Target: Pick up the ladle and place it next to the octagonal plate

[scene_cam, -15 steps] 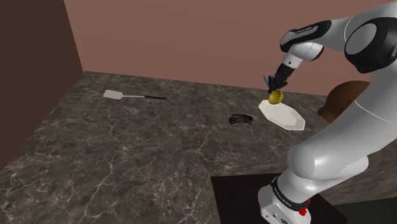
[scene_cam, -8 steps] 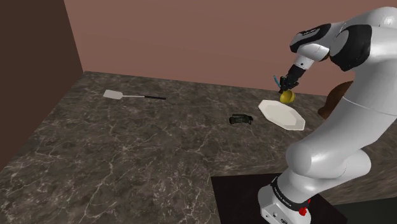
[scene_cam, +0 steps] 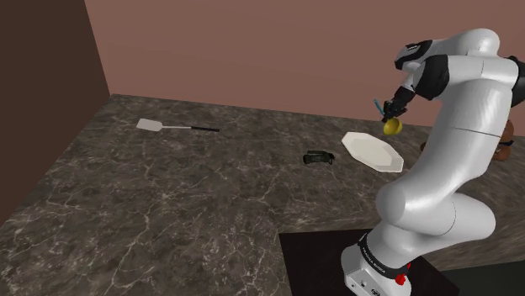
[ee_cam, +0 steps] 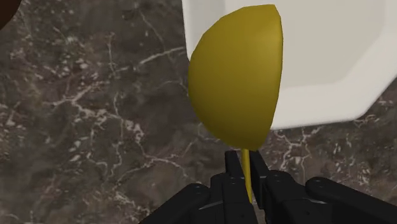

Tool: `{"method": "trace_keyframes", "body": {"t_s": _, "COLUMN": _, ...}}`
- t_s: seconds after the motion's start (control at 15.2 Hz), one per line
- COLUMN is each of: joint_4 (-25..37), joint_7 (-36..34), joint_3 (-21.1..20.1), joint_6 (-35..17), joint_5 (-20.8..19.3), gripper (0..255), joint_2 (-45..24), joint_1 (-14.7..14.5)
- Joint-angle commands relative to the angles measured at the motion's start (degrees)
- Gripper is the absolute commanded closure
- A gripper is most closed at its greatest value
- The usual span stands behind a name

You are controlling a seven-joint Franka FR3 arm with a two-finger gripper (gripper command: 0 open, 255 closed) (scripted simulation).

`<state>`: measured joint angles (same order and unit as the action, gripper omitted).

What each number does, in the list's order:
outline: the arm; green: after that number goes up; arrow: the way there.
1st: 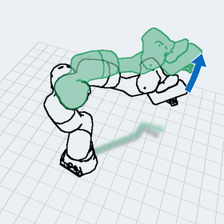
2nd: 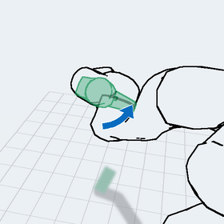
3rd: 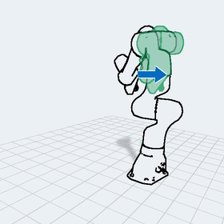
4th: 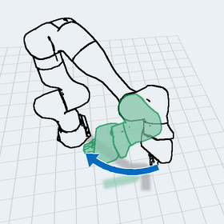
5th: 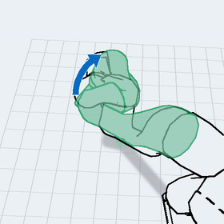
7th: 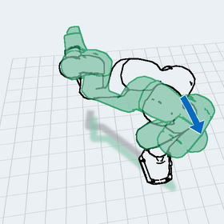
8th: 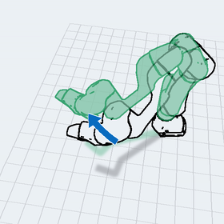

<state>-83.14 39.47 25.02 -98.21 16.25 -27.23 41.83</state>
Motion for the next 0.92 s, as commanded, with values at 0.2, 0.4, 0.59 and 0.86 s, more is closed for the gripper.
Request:
{"method": "trace_keyframes", "body": {"t_s": 0.2, "joint_4": 18.58, "joint_7": 3.33, "joint_3": -0.54, "joint_6": 7.38, "joint_5": 3.02, "gripper": 255, "joint_2": -11.88, "joint_1": 7.65}}
{"method": "trace_keyframes", "body": {"t_s": 0.4, "joint_4": 37.78, "joint_7": 3.45, "joint_3": -1.91, "joint_6": 15.13, "joint_5": 5.06, "gripper": 255, "joint_2": -22.86, "joint_1": 14.43}}
{"method": "trace_keyframes", "body": {"t_s": 0.59, "joint_4": 40.18, "joint_7": 3.51, "joint_3": -2.34, "joint_6": 15.23, "joint_5": 5.28, "gripper": 255, "joint_2": -25.05, "joint_1": 15.49}}
{"method": "trace_keyframes", "body": {"t_s": 0.86, "joint_4": 35.01, "joint_7": 4.32, "joint_3": -2.08, "joint_6": 11.39, "joint_5": 5.21, "gripper": 255, "joint_2": -24.02, "joint_1": 14.31}}
